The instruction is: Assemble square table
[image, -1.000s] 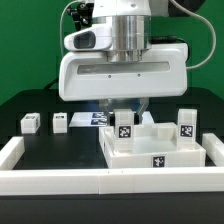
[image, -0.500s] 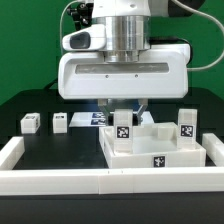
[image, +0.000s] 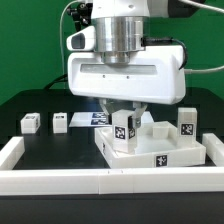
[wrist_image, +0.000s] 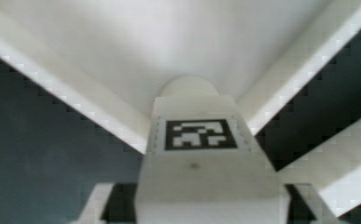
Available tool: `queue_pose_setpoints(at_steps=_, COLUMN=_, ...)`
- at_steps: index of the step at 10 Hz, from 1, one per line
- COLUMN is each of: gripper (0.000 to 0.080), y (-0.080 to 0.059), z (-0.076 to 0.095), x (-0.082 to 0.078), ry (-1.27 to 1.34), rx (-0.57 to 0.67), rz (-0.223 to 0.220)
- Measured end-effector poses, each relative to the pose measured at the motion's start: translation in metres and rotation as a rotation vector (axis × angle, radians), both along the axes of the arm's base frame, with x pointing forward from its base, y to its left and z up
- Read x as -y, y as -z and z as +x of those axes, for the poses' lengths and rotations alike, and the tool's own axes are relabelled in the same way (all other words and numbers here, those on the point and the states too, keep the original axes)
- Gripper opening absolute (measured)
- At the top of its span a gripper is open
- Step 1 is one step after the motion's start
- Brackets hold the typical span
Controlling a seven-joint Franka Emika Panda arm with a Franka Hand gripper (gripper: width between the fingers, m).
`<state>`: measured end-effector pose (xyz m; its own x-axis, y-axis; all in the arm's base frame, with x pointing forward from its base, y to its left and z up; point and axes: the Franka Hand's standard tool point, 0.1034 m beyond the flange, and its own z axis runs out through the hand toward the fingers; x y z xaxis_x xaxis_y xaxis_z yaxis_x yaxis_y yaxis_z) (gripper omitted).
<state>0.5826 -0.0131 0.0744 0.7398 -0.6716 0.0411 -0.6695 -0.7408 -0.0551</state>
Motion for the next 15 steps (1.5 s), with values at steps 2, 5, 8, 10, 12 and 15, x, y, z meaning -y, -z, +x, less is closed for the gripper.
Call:
queue_pose_setpoints(at_steps=2, gripper=0.029, y=0.0, z=0.002, x=-0.001, ry=0.202, rx=-0.001, rz=0.018)
queue_pose_setpoints(at_steps=5, gripper=0.0291, y=0.001, z=0.002, x=0.0, ry=0.475, rx=-0.003, rz=0.044)
queue_pose_setpoints(at_steps=8, gripper=0.0291, y=0.001, z=0.002, x=-0.002, ry=0.542, rx=-0.004, rz=0.052)
queue_pose_setpoints(at_steps=10, gripper=0.0488, y=0.0, z=0.003, x=-0.004, ry=0.442, rx=-0.001, rz=0.046)
queue_pose_setpoints(at_steps=12, gripper=0.0641, y=0.0, z=0.003, x=-0.006, ry=0.32, rx=0.002, rz=0.039)
queue_pose_setpoints(at_steps=15, gripper=0.0648, y=0.001, z=0.003, x=-0.012, ry=-0.011, rx=0.01, rz=0.018)
